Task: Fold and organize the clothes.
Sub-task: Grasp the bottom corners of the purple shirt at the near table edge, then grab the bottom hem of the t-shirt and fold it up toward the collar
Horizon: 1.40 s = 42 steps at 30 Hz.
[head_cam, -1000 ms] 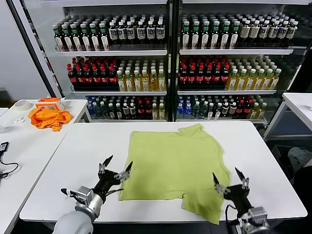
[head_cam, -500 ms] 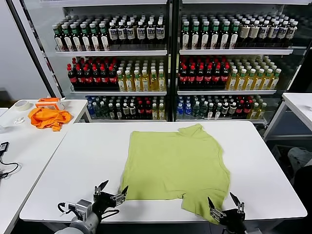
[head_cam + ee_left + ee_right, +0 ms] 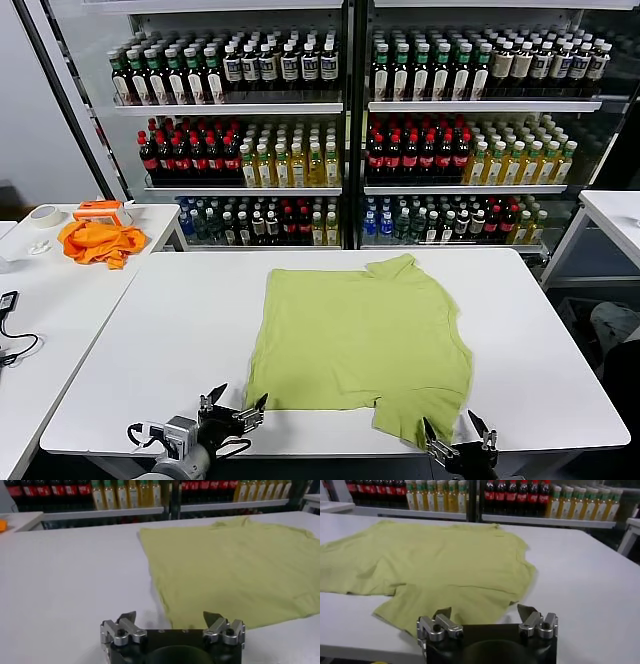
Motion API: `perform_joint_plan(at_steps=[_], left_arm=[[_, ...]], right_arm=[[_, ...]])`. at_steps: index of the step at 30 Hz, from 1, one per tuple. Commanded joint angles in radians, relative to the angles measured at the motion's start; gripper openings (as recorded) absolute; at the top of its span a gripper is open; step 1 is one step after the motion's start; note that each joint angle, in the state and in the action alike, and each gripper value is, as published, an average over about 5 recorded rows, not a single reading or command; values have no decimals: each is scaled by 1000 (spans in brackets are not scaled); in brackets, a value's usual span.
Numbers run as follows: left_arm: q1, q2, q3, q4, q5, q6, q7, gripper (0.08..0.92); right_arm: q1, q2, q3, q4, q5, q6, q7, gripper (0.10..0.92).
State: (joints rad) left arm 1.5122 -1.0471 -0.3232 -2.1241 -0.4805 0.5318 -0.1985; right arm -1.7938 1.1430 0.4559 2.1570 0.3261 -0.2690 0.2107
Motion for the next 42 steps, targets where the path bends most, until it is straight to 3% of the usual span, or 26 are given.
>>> perform_joint_plan(at_steps=[1, 7, 24, 32, 42], left_arm=[[6, -11, 12, 12, 3, 12, -13, 823], [4, -20, 19, 28, 17, 3, -17, 787], [-9, -26, 54, 34, 52, -17, -7, 317], [-63, 13, -7, 40, -10, -109, 59, 102], [57, 64, -78, -90, -76, -96, 49, 82]], right_arm=[[1, 1, -11, -7, 13, -3, 15, 785], [5, -1, -22, -14, 51, -24, 24, 621], [17, 4, -21, -8, 85, -12, 7, 135], [27, -11, 14, 49, 155, 17, -41, 105], [-92, -44, 62, 140, 137, 8, -69, 105]])
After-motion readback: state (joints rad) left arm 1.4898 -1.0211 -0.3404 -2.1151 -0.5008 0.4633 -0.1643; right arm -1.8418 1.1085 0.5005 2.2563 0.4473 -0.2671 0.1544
